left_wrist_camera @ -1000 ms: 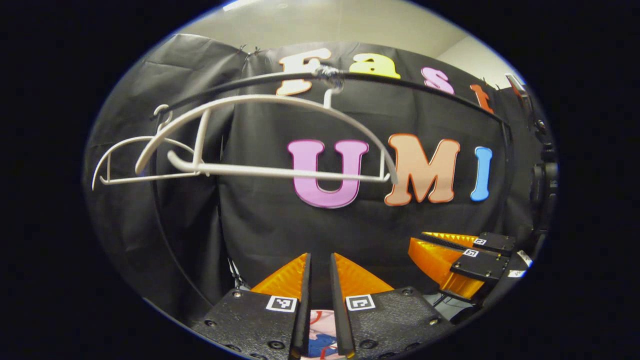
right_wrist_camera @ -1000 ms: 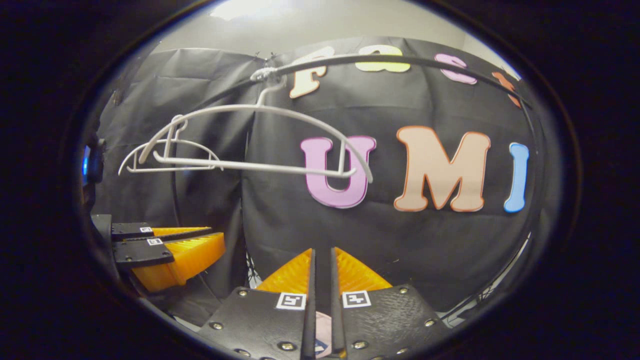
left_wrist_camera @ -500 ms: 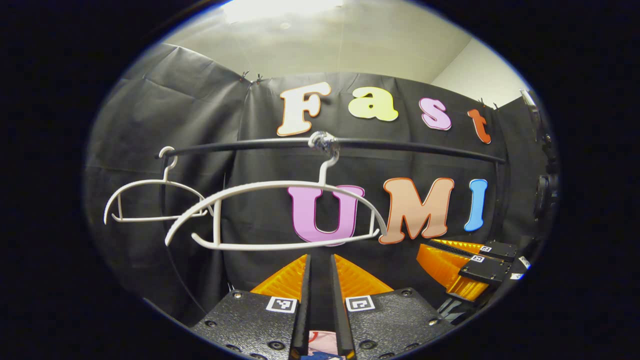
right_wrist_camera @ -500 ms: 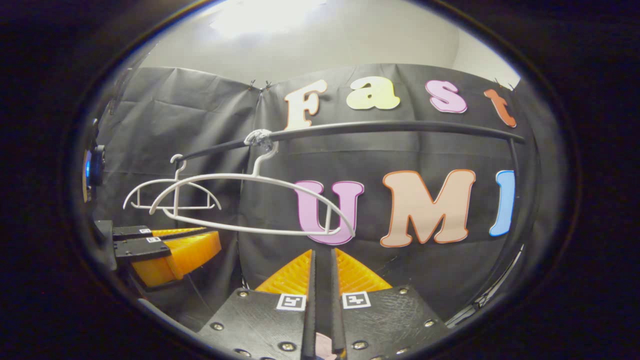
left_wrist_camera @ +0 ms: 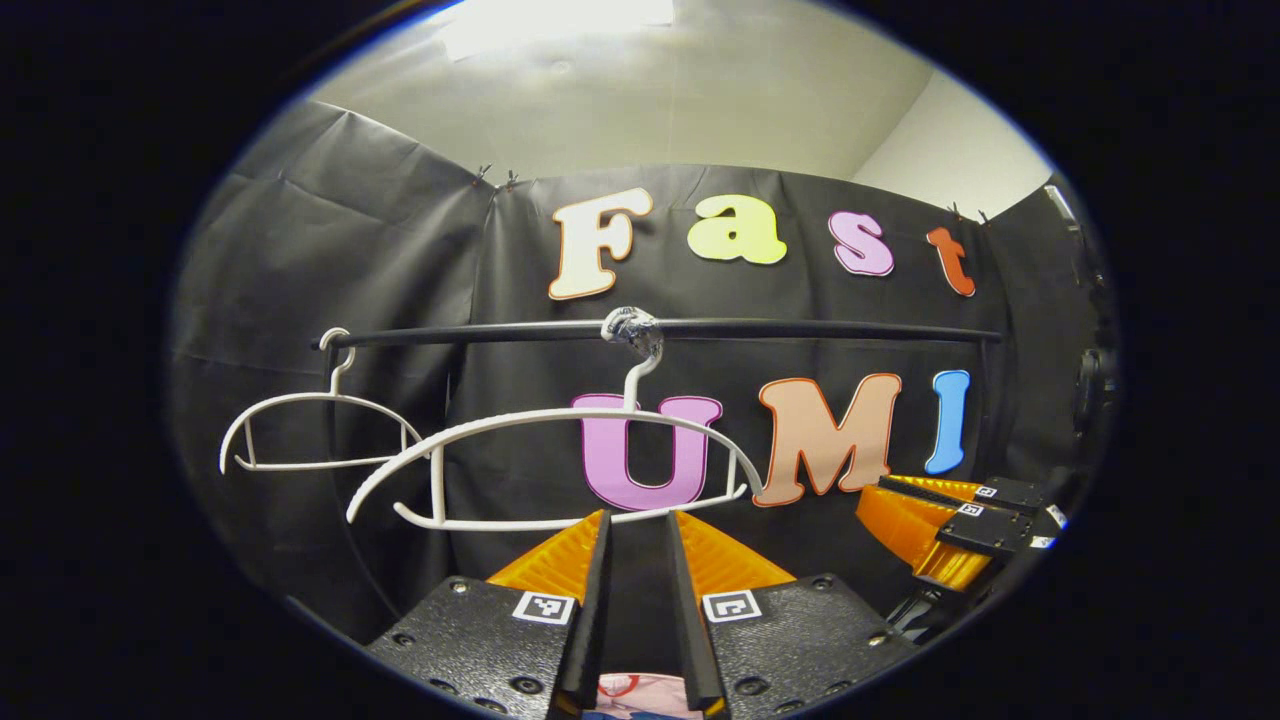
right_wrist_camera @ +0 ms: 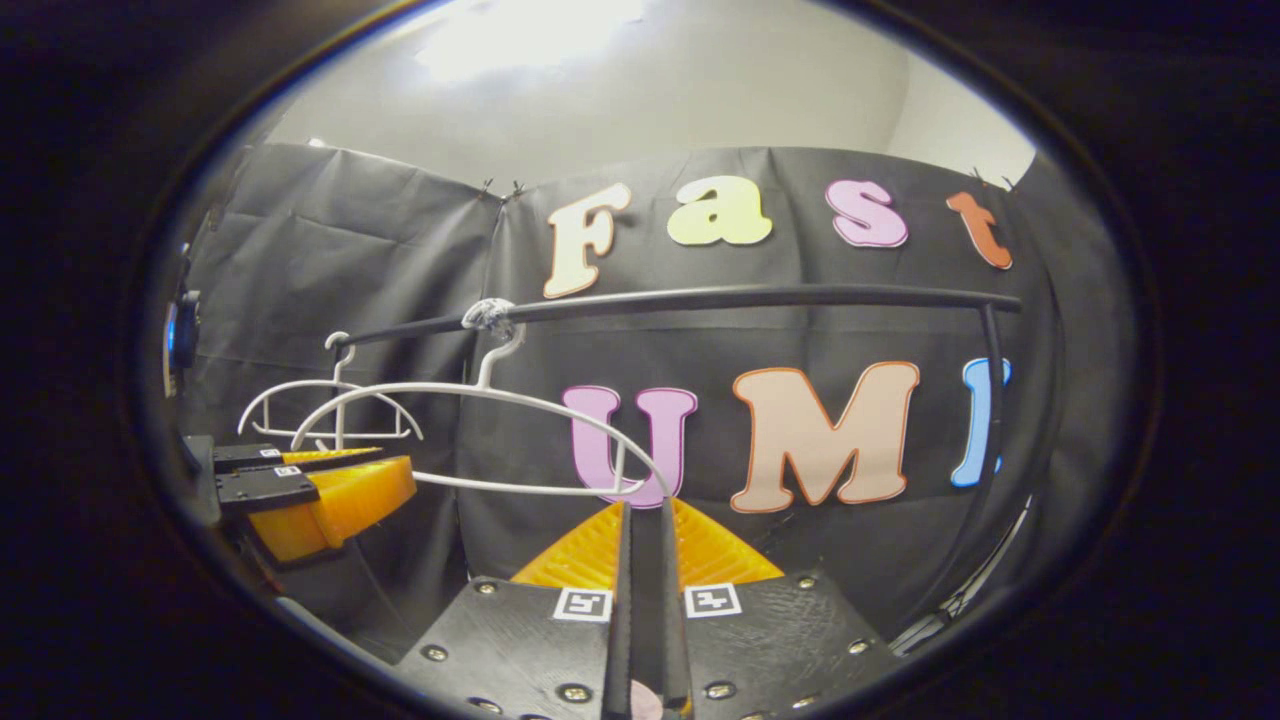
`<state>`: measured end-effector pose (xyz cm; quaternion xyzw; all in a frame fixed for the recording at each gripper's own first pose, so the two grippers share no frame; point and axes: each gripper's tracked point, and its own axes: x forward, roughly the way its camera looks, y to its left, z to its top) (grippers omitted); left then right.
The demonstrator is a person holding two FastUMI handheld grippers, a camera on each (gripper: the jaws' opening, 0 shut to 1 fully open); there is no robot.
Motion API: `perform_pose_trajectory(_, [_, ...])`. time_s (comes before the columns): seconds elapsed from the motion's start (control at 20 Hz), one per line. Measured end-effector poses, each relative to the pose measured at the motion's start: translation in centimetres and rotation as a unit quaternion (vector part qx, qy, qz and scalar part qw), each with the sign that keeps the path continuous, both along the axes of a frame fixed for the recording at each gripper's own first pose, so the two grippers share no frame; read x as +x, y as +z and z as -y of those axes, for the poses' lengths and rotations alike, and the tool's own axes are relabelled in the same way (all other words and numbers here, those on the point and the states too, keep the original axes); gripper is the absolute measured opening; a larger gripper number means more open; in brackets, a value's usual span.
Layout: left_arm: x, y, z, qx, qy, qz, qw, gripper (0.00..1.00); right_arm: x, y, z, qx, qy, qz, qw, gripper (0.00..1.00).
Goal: Grasp the clothes on the hanger with both hands and then place them into the laundry hamper below.
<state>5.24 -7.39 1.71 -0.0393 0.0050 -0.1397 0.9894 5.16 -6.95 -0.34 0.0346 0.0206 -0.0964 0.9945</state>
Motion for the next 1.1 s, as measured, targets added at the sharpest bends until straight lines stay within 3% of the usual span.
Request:
perform_pose_trajectory(0.15, [-0.2,0.2,0.0,0.001,0.000,0.002,1.000,0.34,-0.3,0.3,0.2,0.003,-0.003,0.002,1.000,0.16])
perform_pose_trajectory(0.35, [-0.4,0.6,0.2,-0.006,0.001,0.006,1.000,0.61,-0.6,0.9,0.7,0.001,-0.009,0.008,1.000,0.36])
perform_pose_trajectory(0.55, [-0.3,0.9,0.0,-0.004,0.009,0.013,1.000,0.97,-1.0,1.3,1.0,0.000,-0.011,0.009,1.000,0.64])
perform_pose_trajectory(0.6, [-0.6,1.1,0.0,-0.005,0.010,0.015,1.000,0.97,-1.2,1.4,1.1,0.000,-0.012,0.011,1.000,0.72])
perform_pose_trajectory(0.7, [-0.6,1.2,-0.1,-0.006,0.013,0.017,1.000,0.96,-1.5,1.6,1.6,-0.003,-0.021,0.014,1.000,1.00])
perform_pose_trajectory(0.85, [-0.6,1.1,-0.3,-0.005,0.015,0.017,1.000,0.96,-1.6,1.7,1.7,-0.006,-0.025,0.012,1.000,0.96])
perform_pose_trajectory(0.9, [-0.7,1.1,-0.3,-0.006,0.015,0.017,1.000,0.94,-1.7,1.7,1.8,-0.006,-0.027,0.011,1.000,1.00])
perform_pose_trajectory(1.1, [-0.7,0.9,-0.2,-0.005,0.011,0.016,1.000,0.94,-2.1,1.8,1.9,-0.006,-0.034,0.009,0.999,0.99])
